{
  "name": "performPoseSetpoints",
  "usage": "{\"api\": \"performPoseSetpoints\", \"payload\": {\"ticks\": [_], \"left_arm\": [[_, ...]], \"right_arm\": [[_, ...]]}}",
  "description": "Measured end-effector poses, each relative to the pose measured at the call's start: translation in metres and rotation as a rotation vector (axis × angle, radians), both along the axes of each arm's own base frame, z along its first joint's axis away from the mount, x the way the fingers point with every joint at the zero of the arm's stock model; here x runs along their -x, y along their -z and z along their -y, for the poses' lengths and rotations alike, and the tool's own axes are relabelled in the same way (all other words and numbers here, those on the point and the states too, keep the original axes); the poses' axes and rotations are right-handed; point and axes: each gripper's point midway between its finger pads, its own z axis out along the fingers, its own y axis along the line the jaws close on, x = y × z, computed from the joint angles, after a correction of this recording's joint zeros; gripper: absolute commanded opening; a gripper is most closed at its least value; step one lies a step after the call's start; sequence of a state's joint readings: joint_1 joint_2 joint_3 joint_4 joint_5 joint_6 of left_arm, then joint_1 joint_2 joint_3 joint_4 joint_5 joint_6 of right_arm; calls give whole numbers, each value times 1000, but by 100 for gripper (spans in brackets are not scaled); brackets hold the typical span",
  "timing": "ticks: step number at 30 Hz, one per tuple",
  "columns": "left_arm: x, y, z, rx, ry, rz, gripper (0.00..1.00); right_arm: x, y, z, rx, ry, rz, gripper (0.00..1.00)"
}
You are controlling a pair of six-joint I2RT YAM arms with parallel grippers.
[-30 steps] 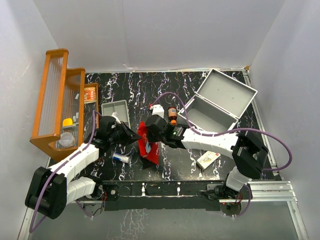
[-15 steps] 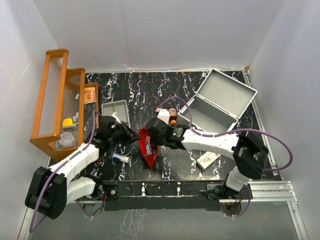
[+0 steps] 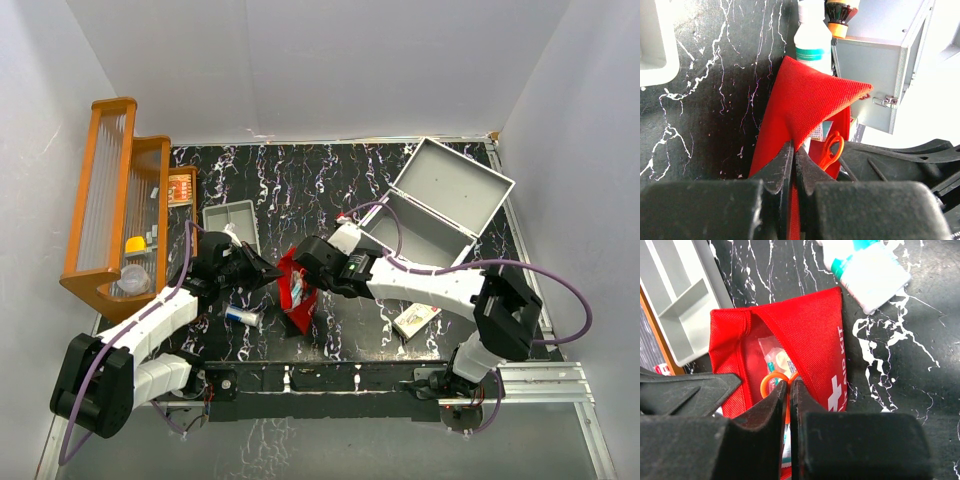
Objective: Organize the medicine kit
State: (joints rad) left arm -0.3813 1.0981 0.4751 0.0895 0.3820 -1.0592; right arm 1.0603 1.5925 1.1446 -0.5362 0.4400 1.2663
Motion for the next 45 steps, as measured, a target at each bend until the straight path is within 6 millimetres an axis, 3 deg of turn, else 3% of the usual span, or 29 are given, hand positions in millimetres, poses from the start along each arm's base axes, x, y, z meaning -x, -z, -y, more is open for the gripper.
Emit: {"api": "performPoseSetpoints", "payload": {"ticks": [3,11,17,25,29,40,42,45], "left_arm": [[0,0,0,0,0,0,0],[-1,-1,0,3,0,6,0],[-1,-1,0,3,0,6,0],[0,1,0,-4,9,8,0],[1,4,2,-18,41,9,0],[-4,-8,16,-45,214,82,0],[-2,-7,16,-49,233,81,0],[-1,-6,17,-50,250,79,0]], "right_arm": [[-2,-4,4,-21,57,-3,8],[0,-4,3,-38,69,-14,27],[2,-4,1,-27,30,-16,30],[6,-34,-9,-32,-170,75,35],[4,-38,-10,10,-284,108,37],[-23,-14,17,174,-533,54,31],[-23,-8,16,202,-567,43,25],[-23,-2,13,228,-599,30,7]]}}
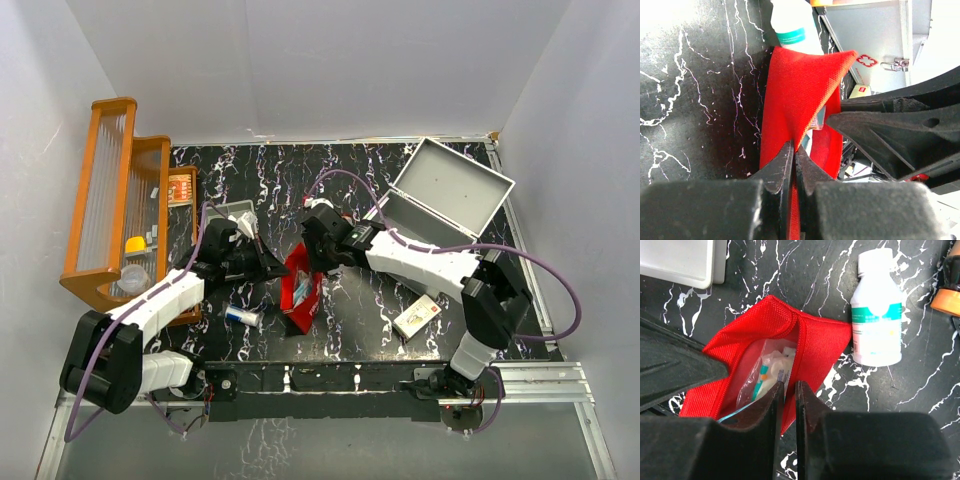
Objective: Organize the medicine kit
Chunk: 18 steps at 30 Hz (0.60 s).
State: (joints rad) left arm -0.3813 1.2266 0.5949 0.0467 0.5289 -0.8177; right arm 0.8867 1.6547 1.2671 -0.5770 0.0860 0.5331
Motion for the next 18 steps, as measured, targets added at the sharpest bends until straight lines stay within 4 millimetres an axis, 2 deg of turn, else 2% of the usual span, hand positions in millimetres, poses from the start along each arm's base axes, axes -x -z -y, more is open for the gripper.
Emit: {"api": "performPoseSetpoints", "payload": {"ticks": [2,7,13,18], "left_arm": [[1,1,1,2,12,-2,0],[3,-2,4,22,36,0,0],[3,-15,15,101,76,26,0],[7,-14,18,135,87,7,2]], "right_arm": [[-2,2,-4,4,-6,-3,0],[-4,6,-8,-13,58,-32,0],[-9,3,-13,-106,276,-99,0],[-11,10,-15,-189,455,-157,0]]}}
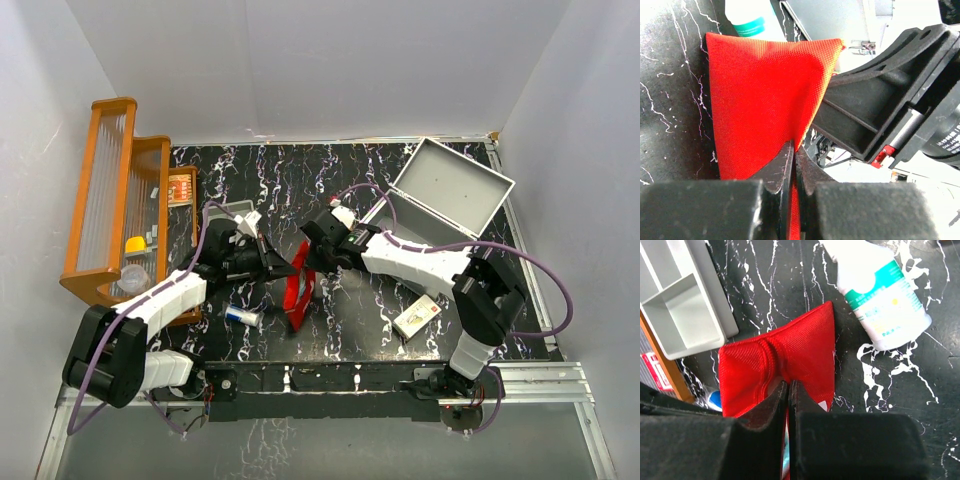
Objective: Organize the medicine kit
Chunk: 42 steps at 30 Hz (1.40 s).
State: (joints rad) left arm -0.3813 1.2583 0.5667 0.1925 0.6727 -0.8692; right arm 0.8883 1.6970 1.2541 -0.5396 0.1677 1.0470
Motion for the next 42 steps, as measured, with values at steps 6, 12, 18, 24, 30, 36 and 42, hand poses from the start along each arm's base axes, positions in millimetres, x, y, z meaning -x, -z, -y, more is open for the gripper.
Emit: {"api": "performPoseSetpoints", "payload": {"ticks": [6,12,18,24,30,36,42], "left_arm": [[2,0,1,6,10,-2,32],[16,-3,-5,-20,43,17,62],[29,-34,-13,-18,82,190,73],[33,-47,-27,-58,43,353,72],[27,-51,-41,-134,-39,476,72],[16,-38,-56,-235,-103,472,72],[21,-21,-51,-251,-83,452,71]], "right_arm": [[-5,2,4,-27,135,-22,0],[-11,1,8,-23,181,-2,0],[-14,0,9,-23,197,4,0],[-22,-3,-1,-43,213,7,0],[-37,7,-3,-35,235,-4,0],[-59,10,4,-32,256,5,0],[-73,6,5,-48,253,19,0]]}}
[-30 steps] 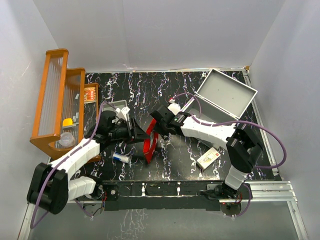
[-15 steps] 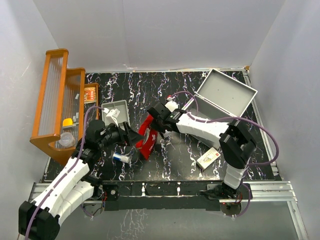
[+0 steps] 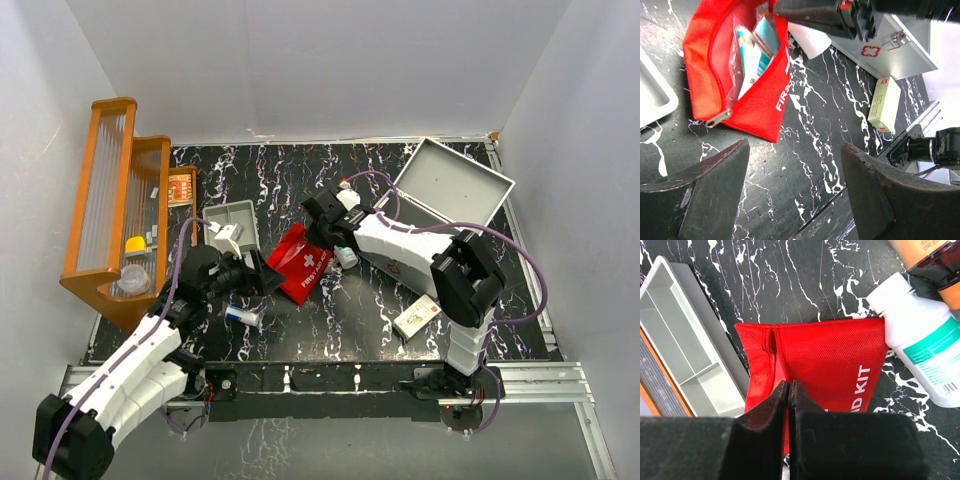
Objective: Organize the medicine kit
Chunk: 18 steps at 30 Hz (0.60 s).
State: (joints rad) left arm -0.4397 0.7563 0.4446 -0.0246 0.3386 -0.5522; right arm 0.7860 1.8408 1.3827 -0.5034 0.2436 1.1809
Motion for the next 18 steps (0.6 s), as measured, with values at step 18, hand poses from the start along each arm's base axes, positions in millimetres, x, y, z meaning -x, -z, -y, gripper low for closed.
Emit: {"api": "performPoseSetpoints", "payload": {"ticks": [18], "left_arm": [[-8,79,-1,-2,-256,-194,58]], "right_arm": [[-14,1,1,-53,-15,-16,0]]}}
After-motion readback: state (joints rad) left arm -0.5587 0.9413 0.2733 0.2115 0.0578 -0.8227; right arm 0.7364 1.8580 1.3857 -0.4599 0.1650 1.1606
